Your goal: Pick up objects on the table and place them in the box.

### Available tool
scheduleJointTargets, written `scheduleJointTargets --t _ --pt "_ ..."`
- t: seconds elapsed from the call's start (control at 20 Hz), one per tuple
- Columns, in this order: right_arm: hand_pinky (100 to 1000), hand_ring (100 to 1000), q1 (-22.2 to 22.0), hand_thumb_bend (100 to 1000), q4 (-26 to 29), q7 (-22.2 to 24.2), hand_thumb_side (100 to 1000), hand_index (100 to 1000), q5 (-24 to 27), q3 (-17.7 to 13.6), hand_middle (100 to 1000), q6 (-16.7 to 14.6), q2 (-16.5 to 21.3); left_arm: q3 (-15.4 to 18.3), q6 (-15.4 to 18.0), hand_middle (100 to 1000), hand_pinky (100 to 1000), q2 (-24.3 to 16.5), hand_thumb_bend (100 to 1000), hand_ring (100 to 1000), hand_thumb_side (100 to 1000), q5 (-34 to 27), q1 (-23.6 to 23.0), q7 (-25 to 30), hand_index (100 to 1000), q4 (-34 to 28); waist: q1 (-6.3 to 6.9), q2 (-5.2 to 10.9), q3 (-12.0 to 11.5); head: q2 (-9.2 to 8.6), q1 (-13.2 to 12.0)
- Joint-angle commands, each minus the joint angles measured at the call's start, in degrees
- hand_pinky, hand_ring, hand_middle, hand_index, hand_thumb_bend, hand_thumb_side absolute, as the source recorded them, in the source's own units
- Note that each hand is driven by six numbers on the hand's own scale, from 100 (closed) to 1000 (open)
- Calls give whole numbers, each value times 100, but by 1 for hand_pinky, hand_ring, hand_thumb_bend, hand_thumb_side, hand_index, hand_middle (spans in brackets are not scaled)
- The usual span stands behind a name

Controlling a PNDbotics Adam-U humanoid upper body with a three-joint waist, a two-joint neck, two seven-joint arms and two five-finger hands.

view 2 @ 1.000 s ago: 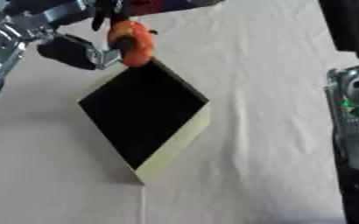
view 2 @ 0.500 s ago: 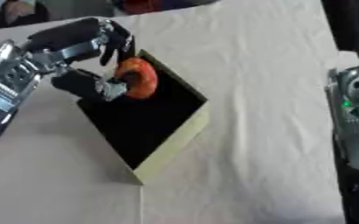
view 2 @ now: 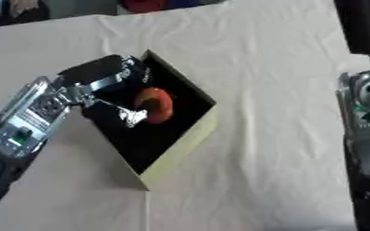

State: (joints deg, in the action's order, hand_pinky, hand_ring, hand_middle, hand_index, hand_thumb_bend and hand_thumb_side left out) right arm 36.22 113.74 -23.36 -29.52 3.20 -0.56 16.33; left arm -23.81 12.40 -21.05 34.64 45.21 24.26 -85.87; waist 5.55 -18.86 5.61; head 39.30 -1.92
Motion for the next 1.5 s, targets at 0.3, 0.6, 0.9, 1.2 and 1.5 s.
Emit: scheduleJointTargets --t 0.3,0.6,0.9,1.2,1.5 --pt "691 818 18 100 86 -35 774 757 51 -24 593 6 18 91 331 665 535 213 100 667 285 779 140 8 719 517 3 107 18 19 -19" --pt "691 818 6 100 86 -45 773 757 49 -29 593 8 17 148 591 816 697 191 180 827 531 1130 128 236 894 458 7 122 12 20 -21" --pt "691 818 -13 100 86 -53 773 757 34 -34 594 11 -1 324 564 798 681 160 121 809 563 999 122 135 877 144 -2 163 -12 -5 -22" --pt "692 818 -35 100 86 -65 772 756 -2 -45 595 5 -22 566 229 755 630 80 100 756 552 290 133 128 835 -546 0 232 -47 -3 -4" --pt "693 818 -68 100 86 -75 770 756 -52 -51 596 -11 -35 899 -189 750 627 -124 100 748 530 -344 69 110 824 -1494 6 332 -114 30 29"
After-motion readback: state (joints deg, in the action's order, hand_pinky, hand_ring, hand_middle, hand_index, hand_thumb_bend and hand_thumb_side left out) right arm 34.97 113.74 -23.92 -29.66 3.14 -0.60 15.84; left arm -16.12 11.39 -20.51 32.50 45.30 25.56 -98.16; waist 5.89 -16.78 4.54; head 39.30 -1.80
